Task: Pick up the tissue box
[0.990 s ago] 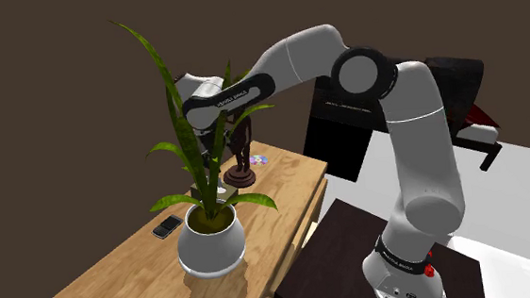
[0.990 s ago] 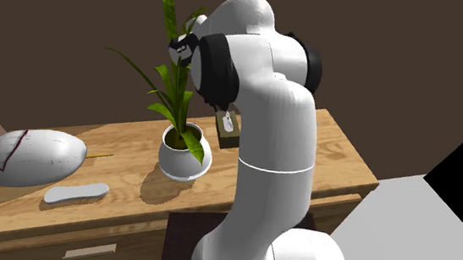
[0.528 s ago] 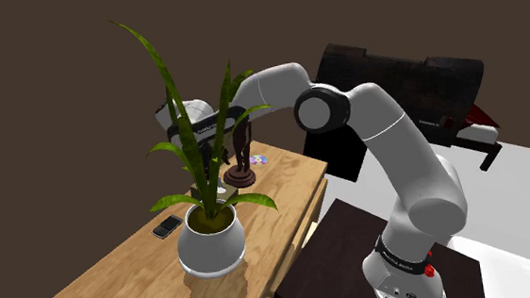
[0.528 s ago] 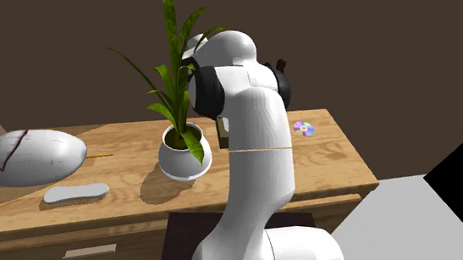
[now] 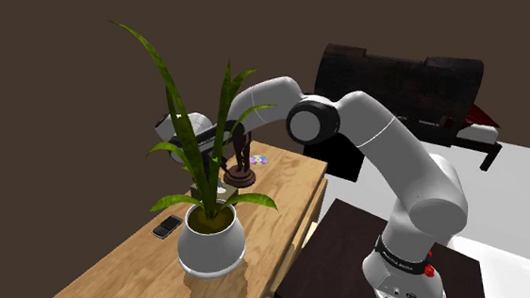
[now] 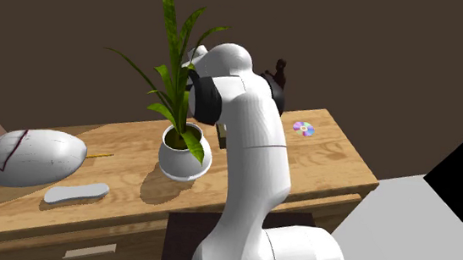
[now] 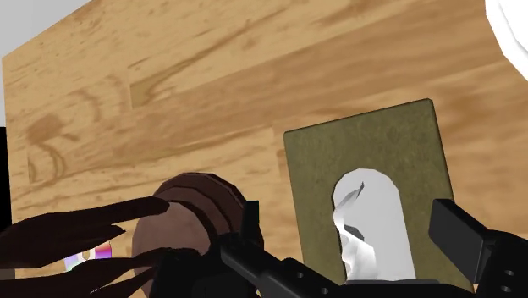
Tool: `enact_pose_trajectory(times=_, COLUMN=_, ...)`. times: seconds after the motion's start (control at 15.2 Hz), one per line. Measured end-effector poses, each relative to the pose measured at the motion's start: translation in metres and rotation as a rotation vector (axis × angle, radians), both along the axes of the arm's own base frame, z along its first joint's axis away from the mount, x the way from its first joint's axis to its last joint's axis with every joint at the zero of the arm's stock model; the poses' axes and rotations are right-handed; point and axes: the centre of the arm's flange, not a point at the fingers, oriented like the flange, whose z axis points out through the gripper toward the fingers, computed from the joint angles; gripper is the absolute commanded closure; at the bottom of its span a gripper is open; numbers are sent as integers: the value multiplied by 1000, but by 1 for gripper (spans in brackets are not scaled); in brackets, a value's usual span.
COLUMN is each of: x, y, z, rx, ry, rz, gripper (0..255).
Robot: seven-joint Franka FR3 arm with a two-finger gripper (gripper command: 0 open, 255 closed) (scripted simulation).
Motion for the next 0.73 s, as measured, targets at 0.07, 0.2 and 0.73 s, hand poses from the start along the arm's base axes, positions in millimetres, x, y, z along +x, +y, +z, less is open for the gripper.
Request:
enact_pose_trajectory(times=0.07, x=1, y=0, z=-2, rx=0, ry=0, rz=0, gripper=255)
enact_pose_trajectory(times=0.2, x=1, y=0, z=-4, rx=0, ry=0, rz=0, gripper=255)
enact_pose_trajectory(times=0.73, x=1, y=-1, z=-2, rx=-2, ry=-1, rz=-2, gripper=255)
